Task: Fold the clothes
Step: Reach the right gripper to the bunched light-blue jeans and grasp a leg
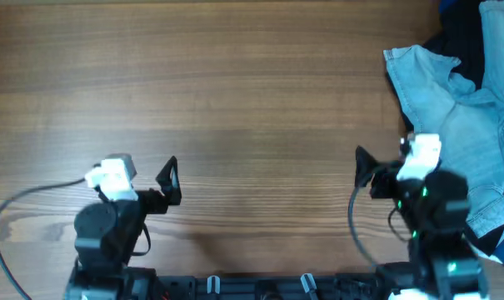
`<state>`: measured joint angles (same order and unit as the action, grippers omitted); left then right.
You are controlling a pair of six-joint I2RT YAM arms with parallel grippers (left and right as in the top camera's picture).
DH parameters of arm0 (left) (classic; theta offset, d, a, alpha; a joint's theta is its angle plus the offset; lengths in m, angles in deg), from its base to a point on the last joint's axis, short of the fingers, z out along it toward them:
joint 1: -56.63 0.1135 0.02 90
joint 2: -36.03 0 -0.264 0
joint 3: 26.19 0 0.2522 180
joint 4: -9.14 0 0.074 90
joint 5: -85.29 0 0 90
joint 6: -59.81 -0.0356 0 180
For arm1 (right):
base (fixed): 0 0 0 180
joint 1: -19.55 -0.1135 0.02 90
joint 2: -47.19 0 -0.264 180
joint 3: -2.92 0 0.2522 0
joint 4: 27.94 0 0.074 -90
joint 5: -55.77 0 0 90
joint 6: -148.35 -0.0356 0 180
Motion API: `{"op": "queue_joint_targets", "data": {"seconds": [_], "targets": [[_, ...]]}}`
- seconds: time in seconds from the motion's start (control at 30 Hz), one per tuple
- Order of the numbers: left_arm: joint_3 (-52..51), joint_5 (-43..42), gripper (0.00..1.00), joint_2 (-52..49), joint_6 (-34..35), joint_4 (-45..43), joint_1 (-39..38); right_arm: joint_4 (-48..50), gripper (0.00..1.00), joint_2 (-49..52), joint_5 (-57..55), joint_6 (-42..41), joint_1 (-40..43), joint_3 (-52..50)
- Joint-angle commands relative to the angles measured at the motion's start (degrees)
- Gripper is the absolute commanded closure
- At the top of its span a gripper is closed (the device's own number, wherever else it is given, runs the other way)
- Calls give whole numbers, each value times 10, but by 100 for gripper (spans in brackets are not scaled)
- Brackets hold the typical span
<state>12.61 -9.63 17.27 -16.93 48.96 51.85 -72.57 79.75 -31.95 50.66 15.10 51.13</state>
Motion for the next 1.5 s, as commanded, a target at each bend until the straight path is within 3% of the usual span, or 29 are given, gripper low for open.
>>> {"op": "queue_joint_targets", "data": {"seconds": [0.0, 0.2, 0.27, 0.33, 0.43, 0.6, 0.7, 0.87, 1.03, 1.17, 1.47], "targets": [[105, -21, 0, -107, 9, 67, -3, -89, 0, 124, -10, -10, 3, 132], [243, -47, 0, -247, 9, 171, -3, -115, 0, 279, -12, 45, 3, 256], [248, -47, 0, -266, 10, 171, -3, -78, 0, 314, -94, 59, 6, 256], [248, -47, 0, -273, 10, 173, -3, -53, 0, 358, -188, 58, 19, 256], [248, -47, 0, -274, 10, 173, -3, -37, 1, 434, -244, 62, 49, 256], [248, -47, 0, -274, 9, 174, -3, -24, 0, 566, -274, 61, 101, 256], [248, -47, 0, -274, 9, 174, -3, -9, 7, 627, -278, 33, 133, 256], [248, -47, 0, -274, 9, 175, -3, 25, 26, 667, -273, 30, 142, 256], [248, -47, 0, -274, 9, 175, -3, 51, 30, 695, -273, 30, 143, 254], [248, -47, 0, -274, 9, 175, -3, 70, 46, 702, -273, 30, 143, 254], [248, -46, 0, -274, 9, 175, -3, 92, 48, 703, -273, 31, 143, 243]]}}
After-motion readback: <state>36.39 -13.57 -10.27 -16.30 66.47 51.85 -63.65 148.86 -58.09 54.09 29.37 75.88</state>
